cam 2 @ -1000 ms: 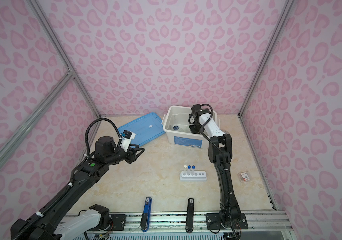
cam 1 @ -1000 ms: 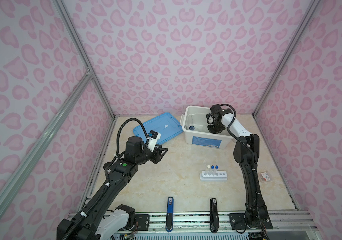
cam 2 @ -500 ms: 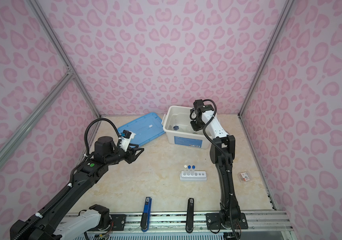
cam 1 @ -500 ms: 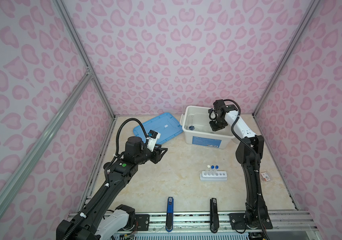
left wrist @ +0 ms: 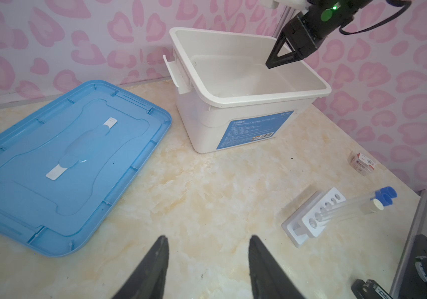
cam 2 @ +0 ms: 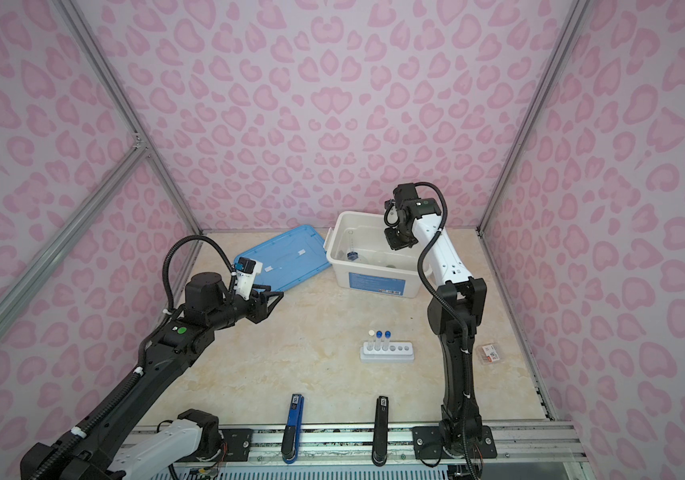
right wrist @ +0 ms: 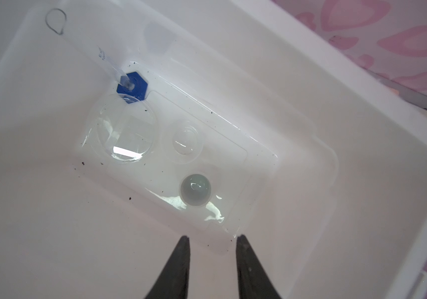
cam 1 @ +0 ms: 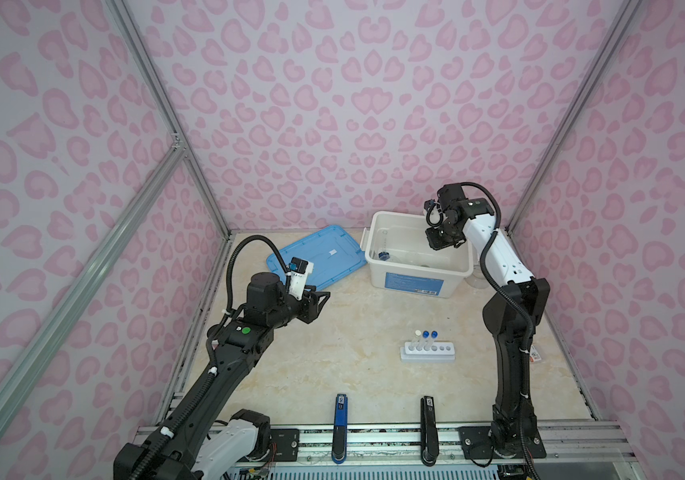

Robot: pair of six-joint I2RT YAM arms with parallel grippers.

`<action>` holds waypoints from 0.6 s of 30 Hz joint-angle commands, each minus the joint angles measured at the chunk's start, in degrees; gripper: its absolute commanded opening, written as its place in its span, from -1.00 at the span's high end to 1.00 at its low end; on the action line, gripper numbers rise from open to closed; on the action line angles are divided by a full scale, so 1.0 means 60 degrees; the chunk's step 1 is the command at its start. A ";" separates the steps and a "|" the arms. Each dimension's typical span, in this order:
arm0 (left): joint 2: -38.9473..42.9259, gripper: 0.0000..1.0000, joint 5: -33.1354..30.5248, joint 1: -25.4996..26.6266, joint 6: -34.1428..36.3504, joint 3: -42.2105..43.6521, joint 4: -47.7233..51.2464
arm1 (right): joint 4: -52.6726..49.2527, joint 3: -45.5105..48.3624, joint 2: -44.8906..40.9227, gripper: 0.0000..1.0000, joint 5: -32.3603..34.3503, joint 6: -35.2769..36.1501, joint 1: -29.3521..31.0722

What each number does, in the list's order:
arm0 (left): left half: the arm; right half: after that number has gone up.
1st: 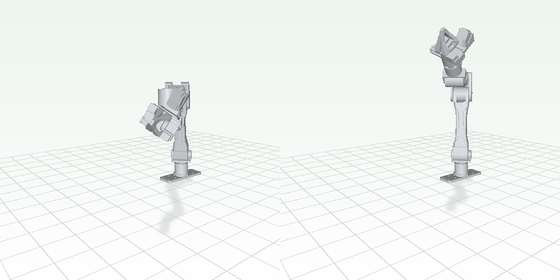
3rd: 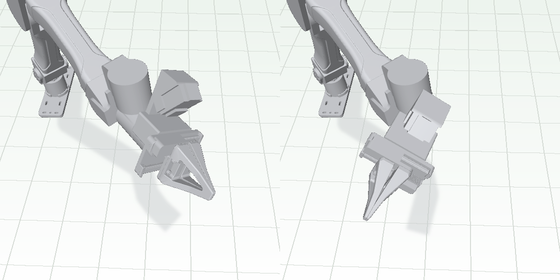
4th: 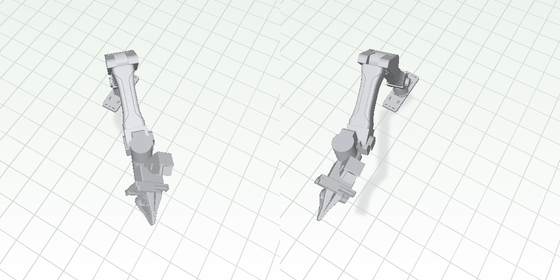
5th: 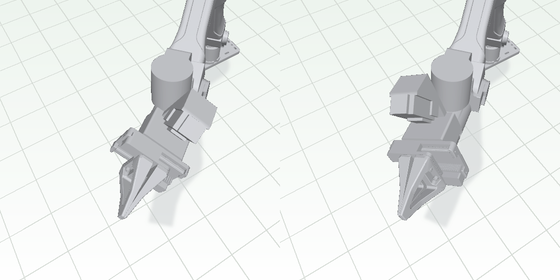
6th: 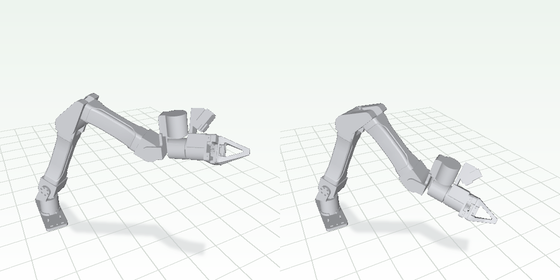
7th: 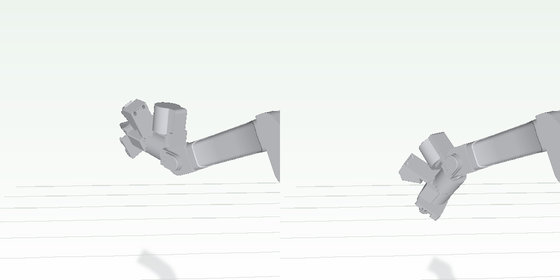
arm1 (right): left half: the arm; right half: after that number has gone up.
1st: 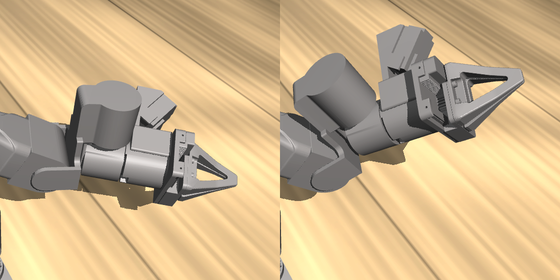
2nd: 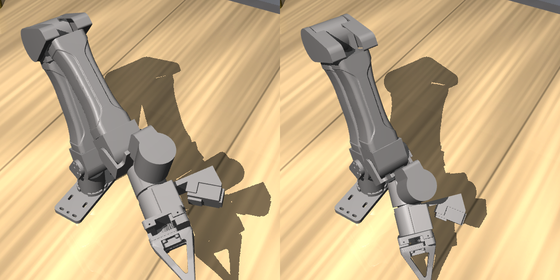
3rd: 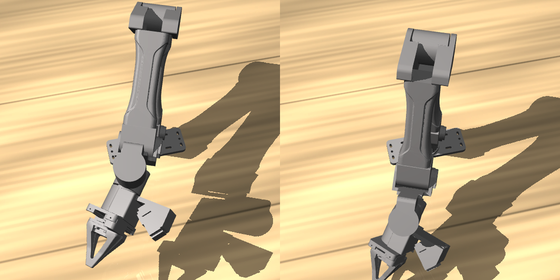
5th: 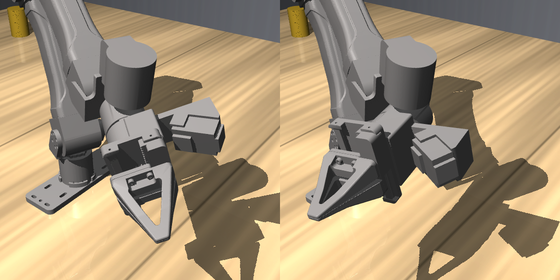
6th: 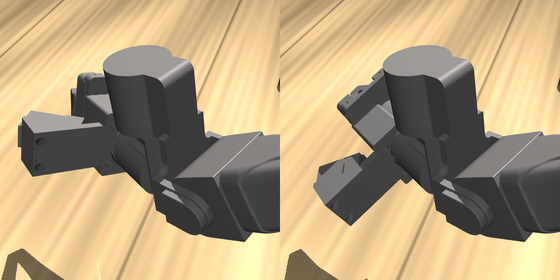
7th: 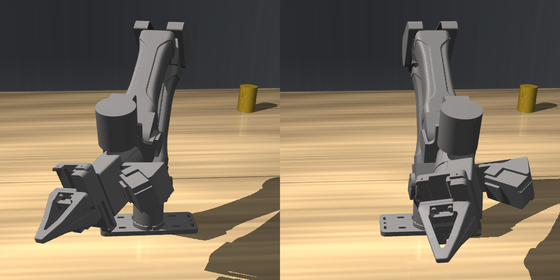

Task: Organize the chemistry lab equipment
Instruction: 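Lift the right gripper from the bin while the left reaches the blue lid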

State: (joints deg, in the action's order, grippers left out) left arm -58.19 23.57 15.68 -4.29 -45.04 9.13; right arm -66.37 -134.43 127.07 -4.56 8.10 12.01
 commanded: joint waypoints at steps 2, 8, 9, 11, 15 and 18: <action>-0.0096 -0.07 -0.0213 -0.0394 -0.0540 0.0050 -0.0413 | 0.0212 0.0529 -0.0609 0.34 -0.0090 -0.0118 0.0061; -0.0806 -0.10 -0.0971 -0.1205 -0.1996 -0.0311 -0.0438 | 0.1384 0.2492 -0.2257 0.26 -0.0802 -0.0267 0.0173; -0.0966 -0.11 -0.1180 -0.1313 -0.2338 -0.0437 -0.0355 | 0.1595 0.2850 -0.2524 0.25 -0.0879 -0.0329 0.0202; -0.1389 -0.11 -0.1679 -0.1510 -0.2937 -0.0825 0.0038 | 0.1968 0.3472 -0.3074 0.24 -0.0839 -0.0394 0.0292; -0.2035 -0.09 -0.2632 -0.1808 -0.3652 -0.1236 0.0603 | 0.2845 0.4748 -0.4121 0.22 -0.0824 -0.0553 0.0423; -0.2580 -0.07 -0.3206 -0.2025 -0.3987 -0.1635 0.1061 | 0.3581 0.5702 -0.4828 0.23 -0.0878 -0.0724 0.0458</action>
State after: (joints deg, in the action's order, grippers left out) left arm -71.77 9.87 4.29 -24.36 -52.93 12.40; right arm -51.27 -103.37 100.05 -9.21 5.08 14.59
